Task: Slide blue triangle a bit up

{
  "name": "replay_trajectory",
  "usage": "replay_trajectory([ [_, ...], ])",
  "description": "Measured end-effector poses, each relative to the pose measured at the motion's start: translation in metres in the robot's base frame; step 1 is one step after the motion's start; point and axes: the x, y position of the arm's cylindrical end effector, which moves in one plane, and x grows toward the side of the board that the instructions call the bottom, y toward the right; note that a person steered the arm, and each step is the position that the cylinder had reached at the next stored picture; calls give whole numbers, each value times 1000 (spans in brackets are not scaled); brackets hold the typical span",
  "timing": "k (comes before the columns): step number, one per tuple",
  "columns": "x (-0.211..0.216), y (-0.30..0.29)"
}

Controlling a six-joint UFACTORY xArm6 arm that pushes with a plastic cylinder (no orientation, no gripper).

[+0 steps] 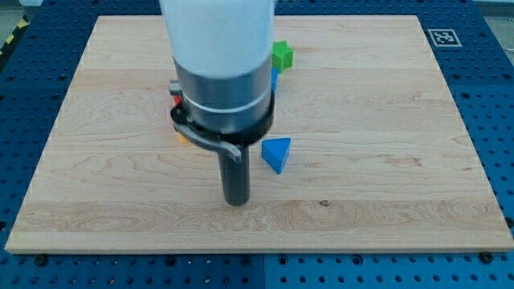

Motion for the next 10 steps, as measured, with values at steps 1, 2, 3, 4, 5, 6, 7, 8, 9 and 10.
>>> replay_trajectory([
  [1, 0, 43],
  [2, -9, 54],
  [3, -24, 56],
  [4, -40, 57],
  [5, -57, 57],
  [6, -70, 57],
  [7, -61, 38],
  [8, -35, 10],
  [9, -55, 8],
  [10, -59, 38],
])
